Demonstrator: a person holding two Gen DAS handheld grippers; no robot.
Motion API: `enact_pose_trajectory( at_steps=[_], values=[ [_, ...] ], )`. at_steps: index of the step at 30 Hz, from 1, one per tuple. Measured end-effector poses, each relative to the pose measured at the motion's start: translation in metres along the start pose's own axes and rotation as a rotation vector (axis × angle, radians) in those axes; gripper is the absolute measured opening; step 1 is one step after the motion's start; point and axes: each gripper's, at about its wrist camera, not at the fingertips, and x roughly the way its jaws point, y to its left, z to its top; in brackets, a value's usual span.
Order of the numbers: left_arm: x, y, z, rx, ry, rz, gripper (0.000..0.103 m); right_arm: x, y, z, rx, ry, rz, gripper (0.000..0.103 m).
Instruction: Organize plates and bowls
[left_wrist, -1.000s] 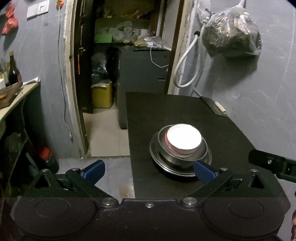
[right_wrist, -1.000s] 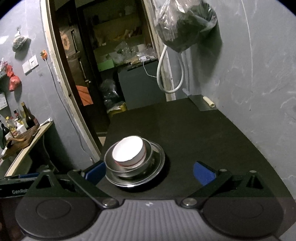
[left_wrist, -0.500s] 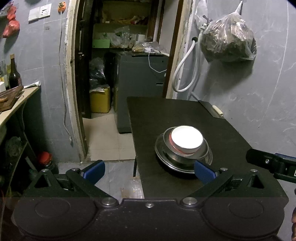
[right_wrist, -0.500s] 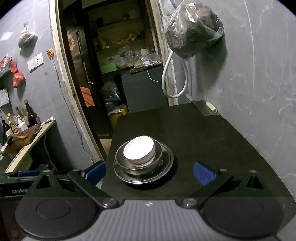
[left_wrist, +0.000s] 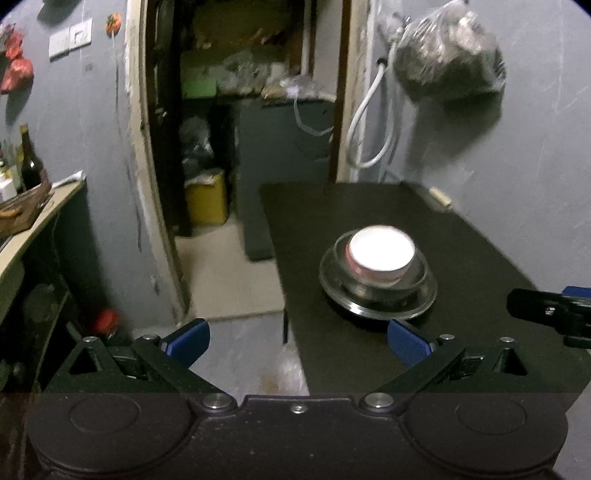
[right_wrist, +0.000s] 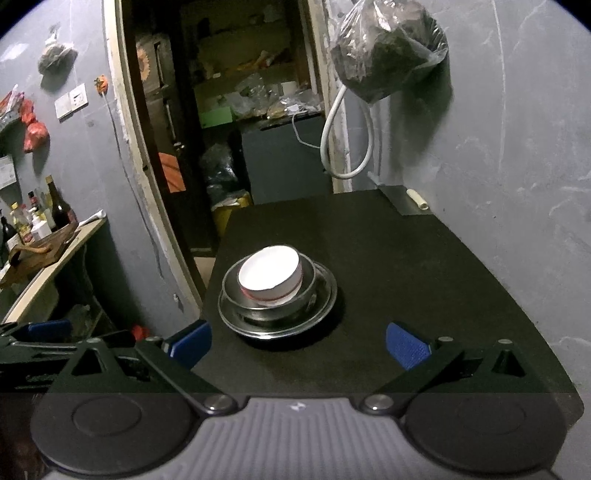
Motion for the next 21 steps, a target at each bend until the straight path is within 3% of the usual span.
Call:
enact_pose_trajectory(
  at_steps=[10,16,21],
  values=[
    [0.008,-0.013,-0.02,-0.001,0.077,0.104,0.102,-0.003,-0.02,-0.013,-0.072,0.076,0.043,0.103],
    [-0.003,-0.021,-0.027,0.013,0.038,0.166,0.102,-0.023,-0.019,-0.025,-0.236,0.007,0.047,0.103],
    [-0.016,-0.017,-0.03,-0.032,0.014,0.188,0.102,-0.04,-0.022,-0.028,-0.254,-0.006,0.064,0.103]
  ],
)
